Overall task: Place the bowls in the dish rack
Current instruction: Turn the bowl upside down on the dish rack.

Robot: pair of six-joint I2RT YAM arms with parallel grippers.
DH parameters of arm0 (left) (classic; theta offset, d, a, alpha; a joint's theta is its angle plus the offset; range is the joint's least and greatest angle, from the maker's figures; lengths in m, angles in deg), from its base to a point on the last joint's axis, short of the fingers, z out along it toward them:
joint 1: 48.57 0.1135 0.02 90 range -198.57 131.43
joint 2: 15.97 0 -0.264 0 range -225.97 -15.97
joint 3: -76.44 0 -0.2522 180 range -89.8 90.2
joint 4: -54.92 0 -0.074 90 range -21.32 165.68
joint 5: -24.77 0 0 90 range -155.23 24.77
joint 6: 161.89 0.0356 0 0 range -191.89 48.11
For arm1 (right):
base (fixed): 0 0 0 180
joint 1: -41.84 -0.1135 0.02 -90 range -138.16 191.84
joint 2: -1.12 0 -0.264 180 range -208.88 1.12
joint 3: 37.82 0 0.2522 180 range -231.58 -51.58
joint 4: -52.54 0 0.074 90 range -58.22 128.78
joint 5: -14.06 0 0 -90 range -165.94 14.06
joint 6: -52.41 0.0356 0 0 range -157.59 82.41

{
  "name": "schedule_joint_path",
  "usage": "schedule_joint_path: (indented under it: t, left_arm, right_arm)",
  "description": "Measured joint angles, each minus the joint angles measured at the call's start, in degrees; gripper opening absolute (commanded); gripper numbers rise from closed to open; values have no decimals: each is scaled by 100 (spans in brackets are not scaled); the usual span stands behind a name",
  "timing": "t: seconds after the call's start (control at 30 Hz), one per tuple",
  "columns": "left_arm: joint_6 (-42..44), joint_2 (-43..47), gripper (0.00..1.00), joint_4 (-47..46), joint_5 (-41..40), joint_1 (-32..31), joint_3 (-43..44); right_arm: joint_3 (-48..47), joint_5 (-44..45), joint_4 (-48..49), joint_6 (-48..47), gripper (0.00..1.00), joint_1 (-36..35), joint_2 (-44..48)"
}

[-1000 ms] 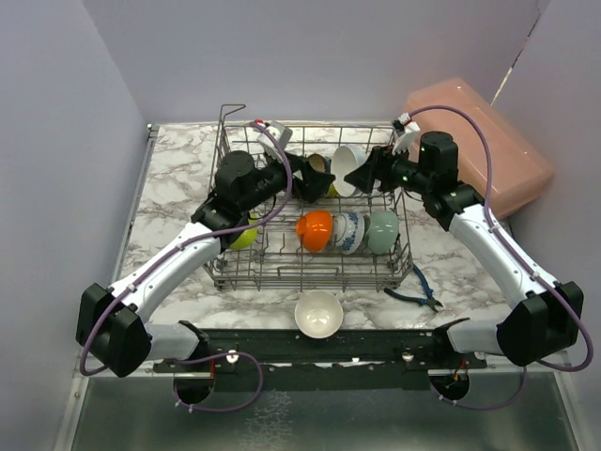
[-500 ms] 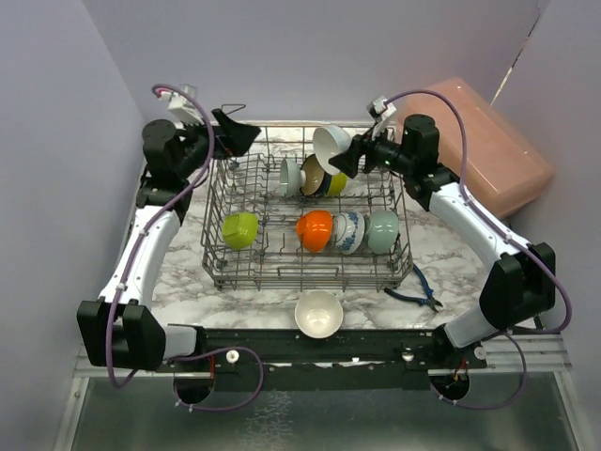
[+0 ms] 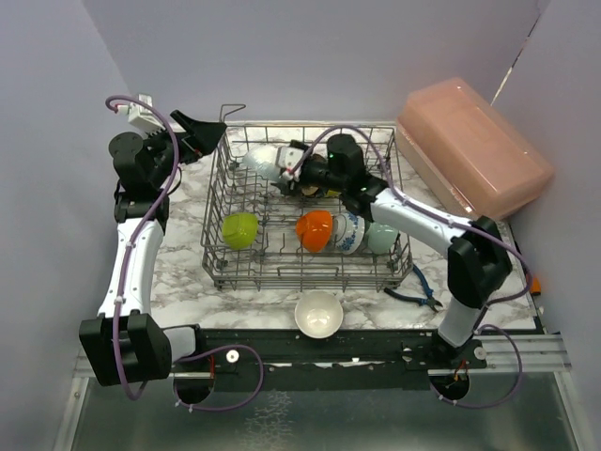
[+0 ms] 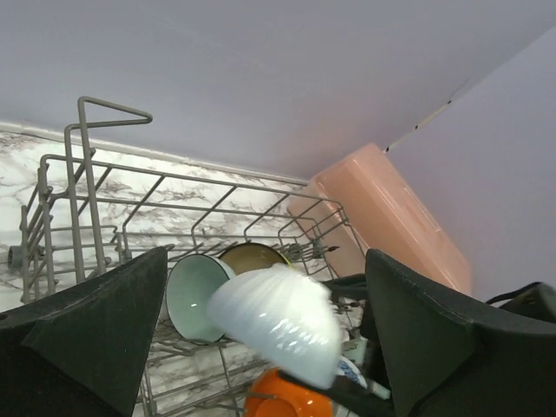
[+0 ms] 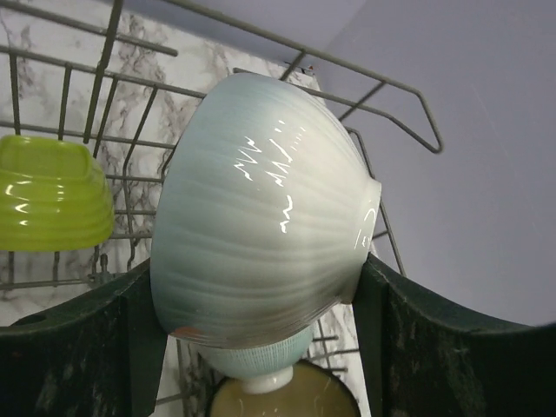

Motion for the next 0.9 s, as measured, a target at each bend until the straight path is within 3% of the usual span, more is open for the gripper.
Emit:
schedule_joint_path:
  t: [0.4, 0.67, 0.9]
  left_arm:
    - [-190, 179, 95, -55, -2, 0, -297]
    - [-184, 326, 95, -74, -2, 0, -409]
    - [-186, 330, 95, -101, 0, 0, -529]
  right_arm:
    - [96, 553, 1137, -2612, 1, -448, -1504]
    - [87, 551, 1899, -3974, 1, -557, -1963]
    - [-153, 549, 1989, -4920, 1, -619, -2288]
